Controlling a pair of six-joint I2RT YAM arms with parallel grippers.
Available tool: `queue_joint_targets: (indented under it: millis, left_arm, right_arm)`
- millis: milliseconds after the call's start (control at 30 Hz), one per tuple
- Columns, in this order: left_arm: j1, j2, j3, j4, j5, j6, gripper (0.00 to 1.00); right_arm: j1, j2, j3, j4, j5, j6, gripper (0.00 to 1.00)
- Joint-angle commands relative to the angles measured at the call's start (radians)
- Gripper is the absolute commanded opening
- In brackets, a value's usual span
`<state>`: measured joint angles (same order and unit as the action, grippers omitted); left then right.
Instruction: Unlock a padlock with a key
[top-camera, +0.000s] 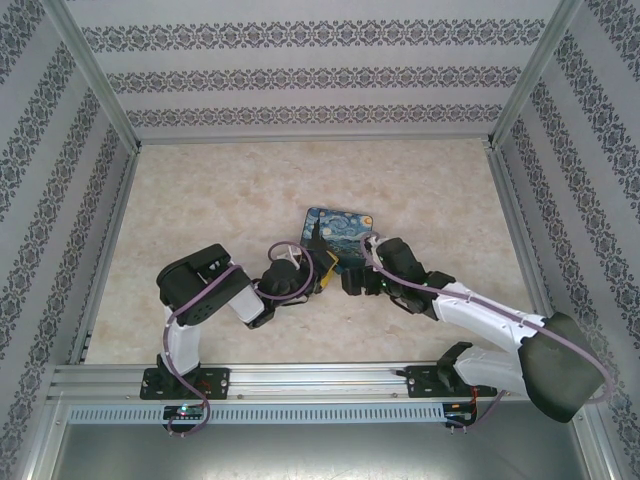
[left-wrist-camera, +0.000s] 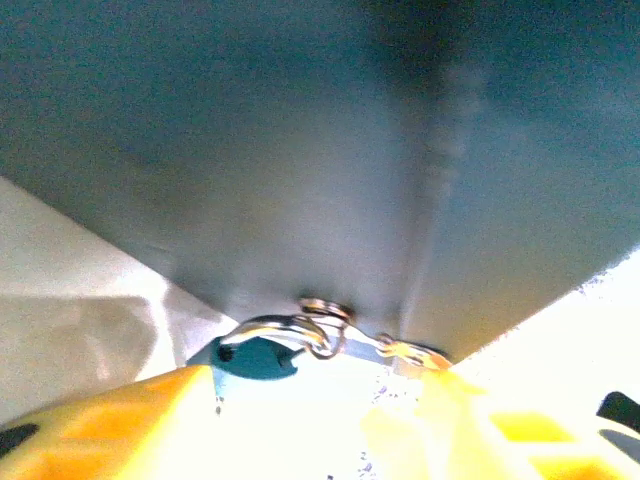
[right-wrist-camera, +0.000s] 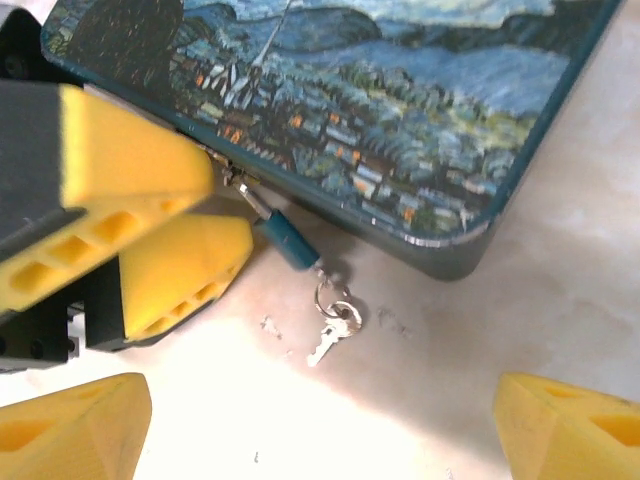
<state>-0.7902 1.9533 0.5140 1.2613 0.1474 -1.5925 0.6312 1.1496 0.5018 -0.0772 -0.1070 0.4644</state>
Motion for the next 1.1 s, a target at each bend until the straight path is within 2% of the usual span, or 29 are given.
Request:
queue_joint_targets:
  millis: [0, 133, 267, 333, 467, 600, 800, 967, 1067]
  left_arm:
    - [-0.001, -0.052, -0.027, -0.074, -0.009, 0.048, 0.66]
    - [-0.001, -0.142, -0.052, -0.165, -0.022, 0.097, 0.77]
    - [-0.001, -0.294, -0.071, -0.344, -0.057, 0.180, 0.85]
    - [-0.001, -0.385, -0.067, -0.474, -0.080, 0.238, 0.90]
    - [-0.001, -0.603, -0.004, -0.848, -0.159, 0.419, 0.99]
    - [0.003, -0.752, 0.081, -1.152, -0.259, 0.581, 1.00]
    - [0.027, -0.815, 0.158, -1.335, -0.302, 0.708, 1.00]
    - [0.051, -0.808, 0.199, -1.388, -0.323, 0.770, 1.00]
    - [0.074, -0.787, 0.241, -1.426, -0.336, 0.824, 1.00]
  right_arm:
    - [-0.009, -0.028, -0.029, 0.044, -0.090, 0.120, 0.89]
    - [-0.013, -0.029, -0.041, 0.089, -0.117, 0.168, 0.92]
    - [-0.019, 0.002, -0.027, 0.128, -0.128, 0.184, 0.92]
    - [-0.026, 0.029, -0.015, 0.150, -0.135, 0.187, 0.92]
    - [-0.056, 0.101, 0.011, 0.200, -0.163, 0.196, 0.92]
    - [-0.082, 0.170, 0.050, 0.241, -0.181, 0.203, 0.92]
    - [-0.123, 0.300, 0.164, 0.262, -0.204, 0.204, 0.92]
    - [-0.148, 0.393, 0.250, 0.271, -0.237, 0.203, 0.91]
    - [-0.148, 0.389, 0.240, 0.283, -0.259, 0.206, 0.90]
